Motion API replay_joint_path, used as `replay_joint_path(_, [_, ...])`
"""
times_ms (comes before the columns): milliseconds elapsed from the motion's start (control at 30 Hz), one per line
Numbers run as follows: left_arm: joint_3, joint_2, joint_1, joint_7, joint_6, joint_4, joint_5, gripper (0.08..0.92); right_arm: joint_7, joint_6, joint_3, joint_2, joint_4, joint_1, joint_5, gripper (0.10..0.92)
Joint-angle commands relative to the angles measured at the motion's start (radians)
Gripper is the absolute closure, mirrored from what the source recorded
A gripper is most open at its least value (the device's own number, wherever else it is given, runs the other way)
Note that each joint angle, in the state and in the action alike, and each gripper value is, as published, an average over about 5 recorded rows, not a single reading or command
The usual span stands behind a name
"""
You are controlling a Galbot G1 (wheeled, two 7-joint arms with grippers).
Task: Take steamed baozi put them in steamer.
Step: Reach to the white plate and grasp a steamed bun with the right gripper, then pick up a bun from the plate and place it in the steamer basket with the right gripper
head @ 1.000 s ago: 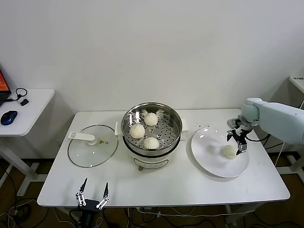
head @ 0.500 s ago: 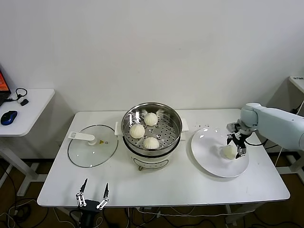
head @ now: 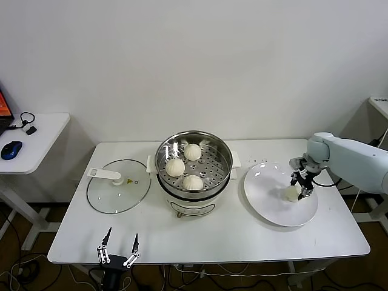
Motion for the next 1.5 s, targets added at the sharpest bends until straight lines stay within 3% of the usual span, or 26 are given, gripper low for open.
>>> replay_joint_path(33, [0.003,-0.049,0.000,0.000,0.000,-0.003,0.002,0.177,-0.002,-0.013,-0.098,-0.028,0.089,0.117,0.090,0.447])
replay_joint_path(500, [0.008,-0.049,-0.004,0.005,0.000,-0.006,-0.005,0.177,0.002,-0.086,-0.502,0.048,0.344,0.680,0.590,0.442])
replay_joint_path(800, [0.010,-0.049,-0.003,0.007,-0.001,-0.014,-0.011,0.177,0.017,-0.176,-0.571,0.144,0.451,0.850,0.780,0.440])
replay_joint_path(1100, [0.019,-0.049,0.000,0.007,-0.001,-0.017,-0.013,0.177,0.053,-0.229,-0.482,0.282,0.409,0.758,0.836,0.440])
replay_joint_path(1500, [0.011,-0.049,-0.004,0.007,0.003,-0.016,-0.023,0.177,0.121,-0.275,-0.385,0.433,0.333,0.561,0.798,0.440])
